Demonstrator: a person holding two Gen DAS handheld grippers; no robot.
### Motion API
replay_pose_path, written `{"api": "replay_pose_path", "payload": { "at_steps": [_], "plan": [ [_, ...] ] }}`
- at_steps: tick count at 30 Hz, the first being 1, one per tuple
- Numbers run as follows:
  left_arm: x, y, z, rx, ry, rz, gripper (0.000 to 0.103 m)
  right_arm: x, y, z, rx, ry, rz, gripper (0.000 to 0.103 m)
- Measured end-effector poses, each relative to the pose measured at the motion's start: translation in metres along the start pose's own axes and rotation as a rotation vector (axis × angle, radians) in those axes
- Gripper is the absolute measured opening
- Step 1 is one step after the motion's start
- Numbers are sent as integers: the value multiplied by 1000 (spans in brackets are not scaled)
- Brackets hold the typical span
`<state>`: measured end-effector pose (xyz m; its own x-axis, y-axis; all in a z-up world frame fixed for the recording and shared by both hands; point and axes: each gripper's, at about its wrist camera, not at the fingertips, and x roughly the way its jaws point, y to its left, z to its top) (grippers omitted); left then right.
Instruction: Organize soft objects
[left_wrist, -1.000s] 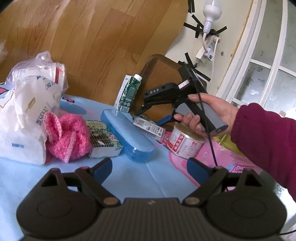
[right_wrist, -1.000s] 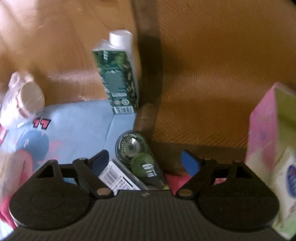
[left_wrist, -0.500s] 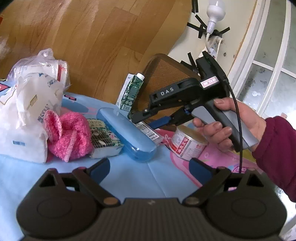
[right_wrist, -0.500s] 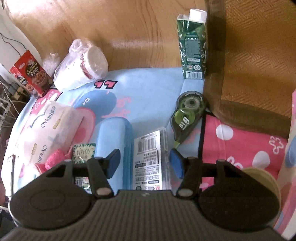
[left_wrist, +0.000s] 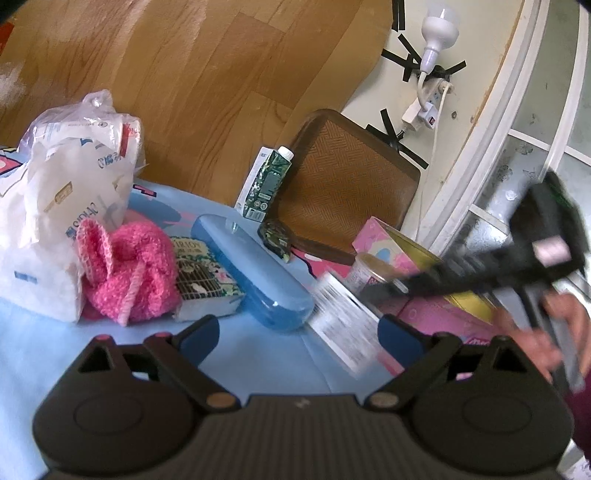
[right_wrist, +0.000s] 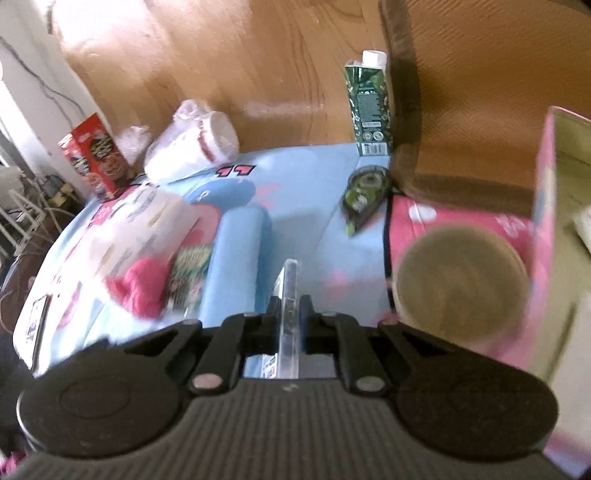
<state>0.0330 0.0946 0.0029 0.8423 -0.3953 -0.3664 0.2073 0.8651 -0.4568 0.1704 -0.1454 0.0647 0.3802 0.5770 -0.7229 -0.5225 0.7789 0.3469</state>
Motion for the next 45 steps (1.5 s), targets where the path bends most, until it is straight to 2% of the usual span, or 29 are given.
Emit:
{"api": "replay_pose_path", "payload": {
  "at_steps": [4,6,8,9,10,11,13,16,18,20,22,23,24,25,29,31,34,37,41,44,45],
  "plan": [
    [0,-3,-1,16,1,-17,96,-30,-8,-45,31,-23,28,10],
    [0,-5,-1,29,11,-37,96,-45,-13,-72,16,-44,7,11],
    [3,-8,-2,44,35,-57,96,-60,-13,-97,-25,-113,-75,18],
    [4,-11,-2,50,50,-65,95,-67,-14,-108,-39,-158,-130,40],
    [4,-13,-3,50,63,-71,94,-73,-15,-119,-42,-196,-167,51],
    [6,-16,-5,39,80,-84,93,-79,-17,-132,-30,-235,-169,58],
    [11,-22,-7,-24,130,-136,92,-82,-16,-151,-16,-261,-121,58],
    [21,-39,-10,-84,207,-212,89,-76,3,-169,-99,-306,-118,62],
    [30,-57,-12,-48,245,-190,89,-64,15,-173,-190,-309,-140,68],
    [42,-70,-17,-6,290,-103,89,-50,21,-171,-240,-303,-158,69],
    [46,-77,-24,20,268,-76,87,-34,20,-165,-266,-262,-163,71],
    [47,-82,-26,23,270,-71,87,-30,22,-165,-271,-281,-172,65],
    [47,-86,-26,32,266,-58,86,-27,26,-164,-286,-289,-167,46],
    [46,-91,-26,44,259,-51,83,-27,27,-163,-299,-290,-141,45],
    [45,-99,-17,15,239,-109,81,-31,23,-167,-297,-339,-187,44],
    [46,-110,-8,42,212,-137,81,-40,20,-169,-290,-394,-196,44],
    [56,-138,8,113,184,-168,81,-59,22,-169,-315,-513,-256,44],
    [79,-164,24,159,171,-230,81,-76,13,-160,-307,-597,-319,44],
    [123,-202,36,234,170,-320,81,-99,-21,-149,-244,-656,-424,44],
    [161,-232,35,281,182,-358,84,-109,-48,-141,-189,-685,-512,44],
    [172,-239,34,291,189,-344,84,-112,-57,-140,-175,-694,-544,45]
  ]
}}
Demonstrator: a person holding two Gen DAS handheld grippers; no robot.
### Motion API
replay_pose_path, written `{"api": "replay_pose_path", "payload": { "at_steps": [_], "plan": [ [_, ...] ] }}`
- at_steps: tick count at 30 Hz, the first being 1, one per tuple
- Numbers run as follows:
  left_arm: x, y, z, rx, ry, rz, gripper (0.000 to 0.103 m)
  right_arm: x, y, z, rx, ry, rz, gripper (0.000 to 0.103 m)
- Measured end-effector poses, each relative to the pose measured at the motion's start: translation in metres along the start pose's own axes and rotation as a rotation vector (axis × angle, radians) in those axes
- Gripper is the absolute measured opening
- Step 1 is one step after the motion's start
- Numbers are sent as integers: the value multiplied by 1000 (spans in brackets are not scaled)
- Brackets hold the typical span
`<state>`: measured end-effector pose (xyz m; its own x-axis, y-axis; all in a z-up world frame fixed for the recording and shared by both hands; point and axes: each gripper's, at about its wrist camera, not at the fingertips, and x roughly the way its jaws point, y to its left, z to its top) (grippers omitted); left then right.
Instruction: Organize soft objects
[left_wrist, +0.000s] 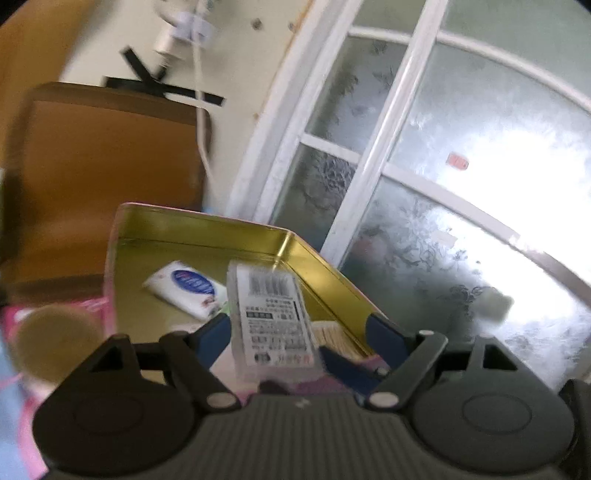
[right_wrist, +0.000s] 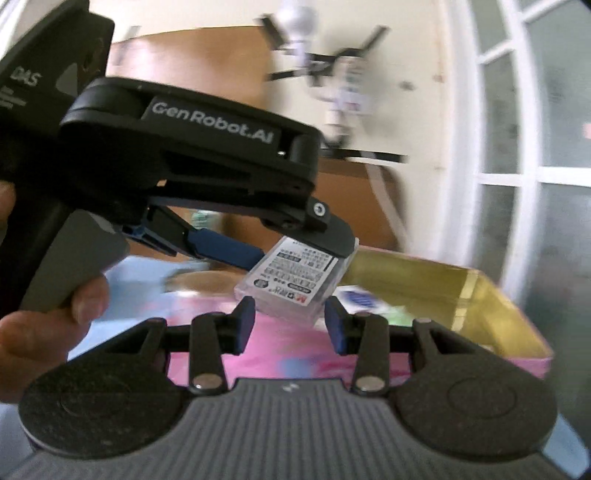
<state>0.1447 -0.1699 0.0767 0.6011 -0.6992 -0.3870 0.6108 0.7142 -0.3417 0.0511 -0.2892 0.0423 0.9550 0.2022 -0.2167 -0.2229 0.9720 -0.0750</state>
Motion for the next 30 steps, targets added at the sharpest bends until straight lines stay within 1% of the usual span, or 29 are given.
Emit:
{"api": "replay_pose_path", "payload": {
  "at_steps": [1,2,3,4,5,7,9,10,12,14,16,18,22,25,30],
  "plan": [
    [9,-2,1,4,7,19,84,6,-8,-1,1,-5,-43,45],
    [14,-1,0,-2,13,36,84,12,-14,-3,-3,-7,-111,48],
    [15,1,-1,-14,18,40,83,15,-16,-5,-5,9,-175,50],
    [10,3,-4,-31,14,32,83,17,-22,-6,7,31,-213,50],
    [1,6,-8,-38,4,22,83,15,-29,-7,48,42,-216,50],
    [-18,11,-16,-30,-16,37,83,7,-35,-9,113,26,-188,50],
    [-42,16,-27,-13,-30,59,83,-1,-30,-12,115,11,-189,50],
    [-54,19,-33,-1,-34,82,84,-1,-28,-13,118,6,-184,50],
    [-75,24,-44,15,-37,140,84,-5,-22,-16,156,4,-144,50],
    [-92,29,-55,5,-30,195,85,-9,-18,-17,194,-4,-103,50],
    [-103,34,-66,-11,-23,235,85,-13,-8,-20,235,11,-73,50],
    [-111,38,-77,-19,-8,282,85,-15,0,-25,289,48,-34,50],
    [-117,50,-91,-25,23,378,85,-15,16,-29,311,104,-41,50],
    [-119,57,-97,-14,29,457,85,-11,22,-29,333,146,-37,50],
    [-121,65,-110,-2,34,501,87,-11,29,-32,342,155,-85,52]
  ]
}}
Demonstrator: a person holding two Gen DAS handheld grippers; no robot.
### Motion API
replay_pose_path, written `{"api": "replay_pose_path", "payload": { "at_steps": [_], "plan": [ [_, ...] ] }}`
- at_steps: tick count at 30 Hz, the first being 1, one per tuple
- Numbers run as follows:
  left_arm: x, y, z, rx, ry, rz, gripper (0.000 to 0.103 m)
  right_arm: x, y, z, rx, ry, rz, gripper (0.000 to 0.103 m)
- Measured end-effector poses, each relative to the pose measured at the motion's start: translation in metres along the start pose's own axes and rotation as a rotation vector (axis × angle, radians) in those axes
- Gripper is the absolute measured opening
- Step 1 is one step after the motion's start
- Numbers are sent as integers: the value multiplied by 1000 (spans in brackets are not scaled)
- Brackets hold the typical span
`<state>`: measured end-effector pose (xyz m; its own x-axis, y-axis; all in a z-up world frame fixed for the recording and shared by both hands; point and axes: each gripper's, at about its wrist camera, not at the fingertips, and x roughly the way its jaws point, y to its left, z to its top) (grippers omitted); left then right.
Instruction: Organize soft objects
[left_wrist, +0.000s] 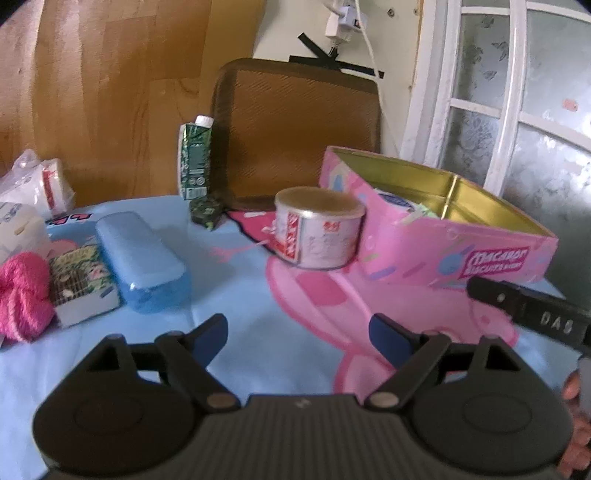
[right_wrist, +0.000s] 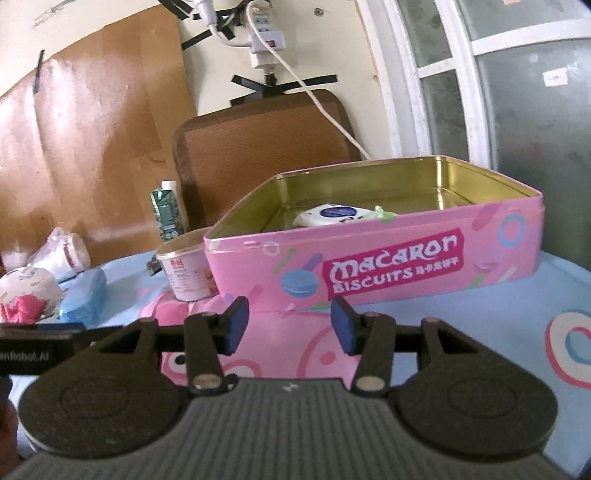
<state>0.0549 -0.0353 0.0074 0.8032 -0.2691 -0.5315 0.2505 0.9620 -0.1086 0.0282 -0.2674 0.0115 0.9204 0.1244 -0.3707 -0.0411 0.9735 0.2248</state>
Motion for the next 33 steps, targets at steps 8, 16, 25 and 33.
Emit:
{"api": "replay_pose_path", "payload": {
  "at_steps": [8,16,25,33],
  "plan": [
    [-3,-1,-3,3,-24,-12,87,1,-10,-3,63,0,-20,55],
    [-6,1,-4,-3,-47,-30,87,1,-10,-4,73,-4,-22,57],
    [-20,1,-7,4,-131,-85,93,-3,-11,-5,86,-29,-25,57],
    [-20,2,-7,-2,-140,-97,96,-3,-6,-6,53,-37,-37,57]
  ]
}}
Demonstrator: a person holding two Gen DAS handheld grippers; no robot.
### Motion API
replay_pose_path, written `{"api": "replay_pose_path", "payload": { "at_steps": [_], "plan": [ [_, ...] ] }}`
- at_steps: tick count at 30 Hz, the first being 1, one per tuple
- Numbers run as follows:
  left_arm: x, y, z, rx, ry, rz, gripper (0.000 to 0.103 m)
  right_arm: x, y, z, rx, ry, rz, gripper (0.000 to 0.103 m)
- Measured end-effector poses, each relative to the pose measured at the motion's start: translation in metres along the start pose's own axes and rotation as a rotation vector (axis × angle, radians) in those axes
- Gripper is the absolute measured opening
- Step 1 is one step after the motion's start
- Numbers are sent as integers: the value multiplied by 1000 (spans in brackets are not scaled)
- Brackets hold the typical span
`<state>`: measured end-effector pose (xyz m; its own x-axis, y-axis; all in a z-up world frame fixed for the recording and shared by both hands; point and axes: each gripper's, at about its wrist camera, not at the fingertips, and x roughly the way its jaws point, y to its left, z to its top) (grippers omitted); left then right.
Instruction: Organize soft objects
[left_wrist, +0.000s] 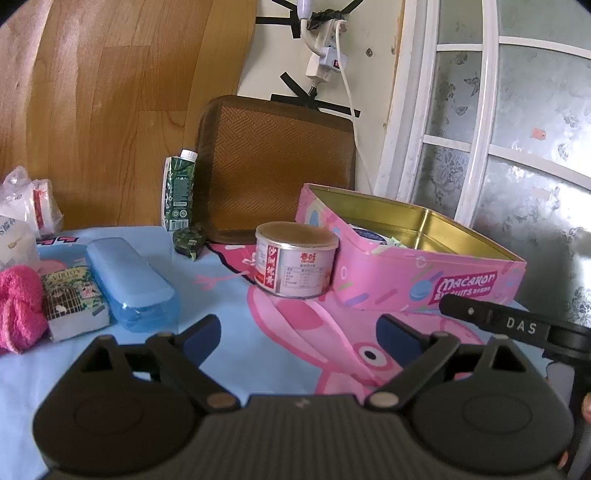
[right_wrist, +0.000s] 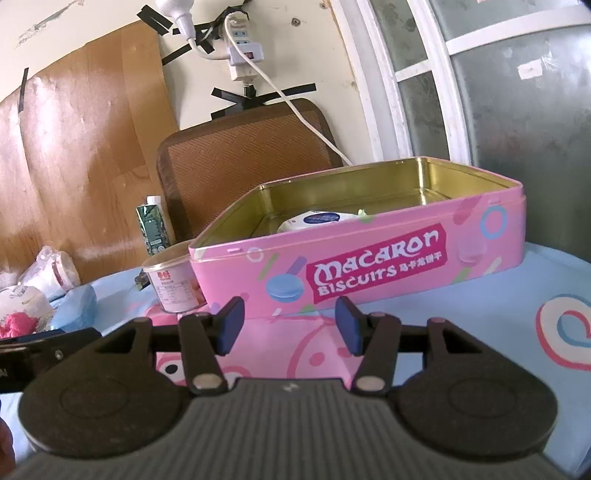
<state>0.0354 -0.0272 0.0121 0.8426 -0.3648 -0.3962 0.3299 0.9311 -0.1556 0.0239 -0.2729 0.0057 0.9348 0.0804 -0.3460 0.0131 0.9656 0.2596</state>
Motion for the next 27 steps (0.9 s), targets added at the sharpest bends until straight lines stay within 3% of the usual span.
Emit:
{"api": "replay_pose_path", "payload": {
  "at_steps": [27],
  "plan": [
    [-3,-4,-2,7,-15,-15,98,5,-2,0,8,20,15,59]
  ]
}}
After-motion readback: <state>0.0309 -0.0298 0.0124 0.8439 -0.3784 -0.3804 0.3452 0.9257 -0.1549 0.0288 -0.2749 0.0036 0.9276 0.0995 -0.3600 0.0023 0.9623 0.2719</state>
